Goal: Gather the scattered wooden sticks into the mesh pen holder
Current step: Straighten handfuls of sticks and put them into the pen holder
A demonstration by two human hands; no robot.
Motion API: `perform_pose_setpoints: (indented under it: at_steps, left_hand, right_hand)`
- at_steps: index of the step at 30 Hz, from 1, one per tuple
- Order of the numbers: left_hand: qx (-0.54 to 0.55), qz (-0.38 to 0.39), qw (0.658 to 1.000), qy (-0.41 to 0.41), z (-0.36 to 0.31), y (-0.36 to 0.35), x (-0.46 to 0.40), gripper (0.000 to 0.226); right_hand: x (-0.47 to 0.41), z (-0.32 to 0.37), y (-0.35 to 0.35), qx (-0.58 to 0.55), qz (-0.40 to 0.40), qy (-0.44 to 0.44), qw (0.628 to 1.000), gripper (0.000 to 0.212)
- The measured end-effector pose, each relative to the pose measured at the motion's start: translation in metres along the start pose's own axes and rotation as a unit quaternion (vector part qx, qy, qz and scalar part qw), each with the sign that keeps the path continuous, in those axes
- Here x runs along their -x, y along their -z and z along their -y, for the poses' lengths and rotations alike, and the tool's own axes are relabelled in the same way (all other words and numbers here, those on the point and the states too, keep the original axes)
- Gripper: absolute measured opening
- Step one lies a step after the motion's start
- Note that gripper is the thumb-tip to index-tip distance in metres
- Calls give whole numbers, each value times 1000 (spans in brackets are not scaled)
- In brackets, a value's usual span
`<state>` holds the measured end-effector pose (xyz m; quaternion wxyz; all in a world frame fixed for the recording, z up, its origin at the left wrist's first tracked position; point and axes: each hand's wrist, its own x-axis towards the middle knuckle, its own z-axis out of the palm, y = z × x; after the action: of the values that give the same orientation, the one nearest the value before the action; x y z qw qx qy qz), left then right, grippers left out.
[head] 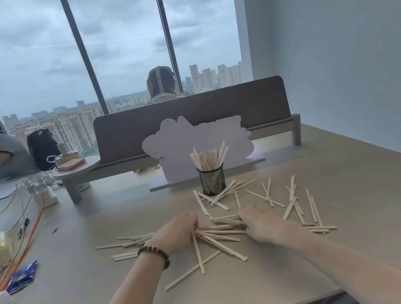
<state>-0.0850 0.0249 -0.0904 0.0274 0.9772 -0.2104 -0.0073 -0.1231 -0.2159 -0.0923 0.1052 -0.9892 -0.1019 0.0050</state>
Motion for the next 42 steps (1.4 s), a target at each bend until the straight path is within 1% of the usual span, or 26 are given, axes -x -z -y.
perform_pose_setpoints:
  at_steps: [4, 6, 10, 13, 16, 18, 20, 23, 24, 26, 27, 28, 30, 32, 34, 36, 37, 39, 42]
  left_hand:
    - [-25, 2, 1000, -16, -4, 0, -4, 22]
    - [-29, 4, 999, -14, -4, 0, -4, 22]
    - [-29, -7, 1000, -9, -5, 1, -4, 18]
    - [-25, -9, 1000, -15, -5, 3, -5, 15]
    - [8, -19, 1000, -13, -5, 9, -10, 15]
    - [16, -17, 1000, -11, -7, 14, -14, 18]
    - [32, -21, 999, -13, -9, 17, -18, 25]
    - [92, -45, 995, -11, -10, 20, -28, 34]
    - [111, -55, 992, -1, -11, 22, -32, 32]
    - [162, -93, 982, 12, -13, 27, -41, 18]
    - [195, -123, 973, 13, -15, 29, -44, 9]
    - [236, -155, 959, 13, -18, 32, -46, 6]
    - [326, -211, 921, 27, -25, 38, -48, 19]
    - [394, -266, 879, 39, -30, 46, -50, 18]
    - [417, -330, 846, 38, -31, 50, -54, 22]
    - [434, -388, 811, 55, -32, 55, -57, 36]
    - [442, -408, 796, 69, -34, 58, -57, 42]
    - [467, -423, 772, 85, -39, 65, -57, 46]
    - [527, -419, 733, 91, -41, 70, -55, 43]
  right_hand:
    - [-2, -2, -5, -11, 2, -9, 1000, 28]
    - [-4, -2, -4, -28, 2, -16, 999, 27]
    - [-10, -2, 6, -59, -18, -18, 998, 25]
    - [-20, -3, 13, -110, -35, -17, 993, 23]
    - [-32, -4, 22, -160, -52, -40, 985, 17]
    - [-41, -8, 29, -213, -65, -62, 973, 21]
    - [-48, -14, 36, -263, -81, -78, 958, 23]
    - [-60, -25, 45, -332, -111, -86, 933, 26]
    - [-64, -28, 48, -355, -121, -88, 923, 29]
    - [-72, -37, 54, -399, -145, -94, 900, 33]
    - [-75, -40, 57, -418, -162, -95, 889, 36]
    - [-77, -43, 59, -435, -179, -97, 877, 38]
    - [-78, -48, 66, -466, -216, -95, 853, 48]
    - [-75, -49, 73, -497, -242, -82, 829, 59]
    - [-71, -47, 80, -550, -243, -61, 797, 52]
    - [-65, -42, 86, -606, -234, -46, 759, 45]
    - [-61, -39, 88, -621, -234, -39, 747, 45]
    - [-57, -33, 91, -634, -236, -26, 736, 48]
    - [-50, -26, 92, -643, -234, -12, 729, 51]
